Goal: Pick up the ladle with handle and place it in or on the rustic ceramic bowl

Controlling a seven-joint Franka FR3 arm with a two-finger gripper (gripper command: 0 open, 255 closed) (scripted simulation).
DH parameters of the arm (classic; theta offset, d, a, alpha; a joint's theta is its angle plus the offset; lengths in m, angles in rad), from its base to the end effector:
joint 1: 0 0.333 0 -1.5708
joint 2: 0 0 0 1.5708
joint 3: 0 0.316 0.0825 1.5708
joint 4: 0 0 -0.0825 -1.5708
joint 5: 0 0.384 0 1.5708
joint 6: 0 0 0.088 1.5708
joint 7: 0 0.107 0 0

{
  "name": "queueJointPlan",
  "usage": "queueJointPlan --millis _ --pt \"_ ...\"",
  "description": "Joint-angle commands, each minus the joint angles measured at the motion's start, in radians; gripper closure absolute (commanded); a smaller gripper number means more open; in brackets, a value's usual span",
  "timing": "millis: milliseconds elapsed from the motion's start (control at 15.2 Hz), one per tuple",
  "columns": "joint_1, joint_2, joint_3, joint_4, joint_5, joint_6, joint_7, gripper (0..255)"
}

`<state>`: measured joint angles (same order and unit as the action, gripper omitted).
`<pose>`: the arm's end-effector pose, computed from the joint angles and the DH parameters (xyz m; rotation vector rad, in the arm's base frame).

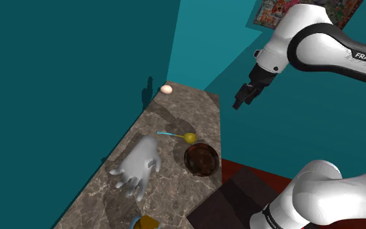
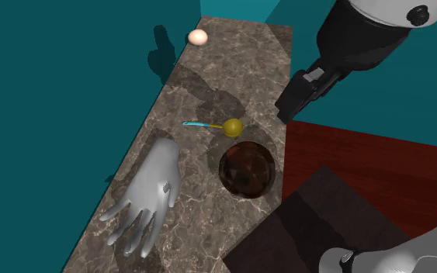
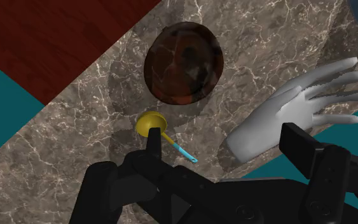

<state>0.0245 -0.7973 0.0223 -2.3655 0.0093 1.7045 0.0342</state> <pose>0.3166 0.0179 0.6022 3.1327 0.0100 0.2139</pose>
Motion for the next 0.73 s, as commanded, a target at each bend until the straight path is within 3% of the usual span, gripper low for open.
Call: queueJointPlan --millis 0,660 --pt "0.000 0.000 0.000 0.000 0.000 0.000 0.000 0" --pt "0.030 0.314 -0.129 -0.005 -0.015 0.246 -0.252 0"
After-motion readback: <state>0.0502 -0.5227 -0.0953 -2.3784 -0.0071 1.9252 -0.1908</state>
